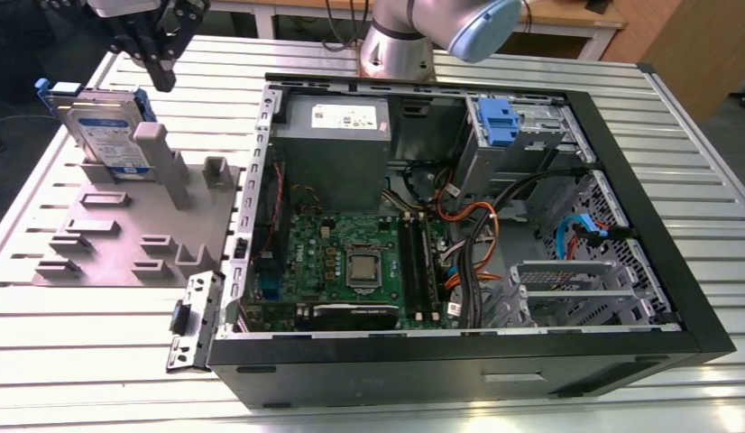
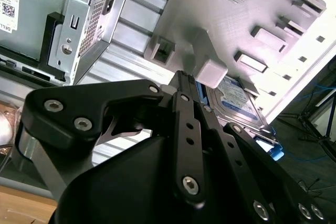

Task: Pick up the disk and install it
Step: 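Reach for the disk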

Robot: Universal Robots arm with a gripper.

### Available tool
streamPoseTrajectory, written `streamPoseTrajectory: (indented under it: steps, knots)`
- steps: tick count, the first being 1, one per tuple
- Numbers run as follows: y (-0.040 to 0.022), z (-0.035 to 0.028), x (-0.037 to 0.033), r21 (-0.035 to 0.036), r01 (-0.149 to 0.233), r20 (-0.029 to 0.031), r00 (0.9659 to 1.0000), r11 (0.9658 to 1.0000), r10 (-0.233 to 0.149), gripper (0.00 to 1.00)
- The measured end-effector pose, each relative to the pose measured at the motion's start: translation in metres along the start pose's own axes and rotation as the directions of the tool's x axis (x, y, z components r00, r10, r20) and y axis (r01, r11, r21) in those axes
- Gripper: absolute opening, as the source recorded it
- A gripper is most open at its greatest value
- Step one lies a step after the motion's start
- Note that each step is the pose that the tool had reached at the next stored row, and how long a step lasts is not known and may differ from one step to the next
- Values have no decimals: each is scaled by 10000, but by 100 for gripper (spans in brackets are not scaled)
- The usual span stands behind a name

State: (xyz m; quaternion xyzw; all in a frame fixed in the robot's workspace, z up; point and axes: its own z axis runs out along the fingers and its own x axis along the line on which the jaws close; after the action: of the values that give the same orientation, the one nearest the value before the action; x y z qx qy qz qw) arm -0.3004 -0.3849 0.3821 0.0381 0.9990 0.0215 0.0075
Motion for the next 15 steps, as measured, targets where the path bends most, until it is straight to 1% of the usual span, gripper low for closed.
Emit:
streamPoseTrajectory:
  steps: [5,12,15]
  knots:
    - [-2,0,33,0,1,0,10000,10000,-1,11]
    - [-4,0,98,0,1,-1,10000,10000,-1,11]
    - [-4,0,103,1,2,-1,10000,10000,-2,11]
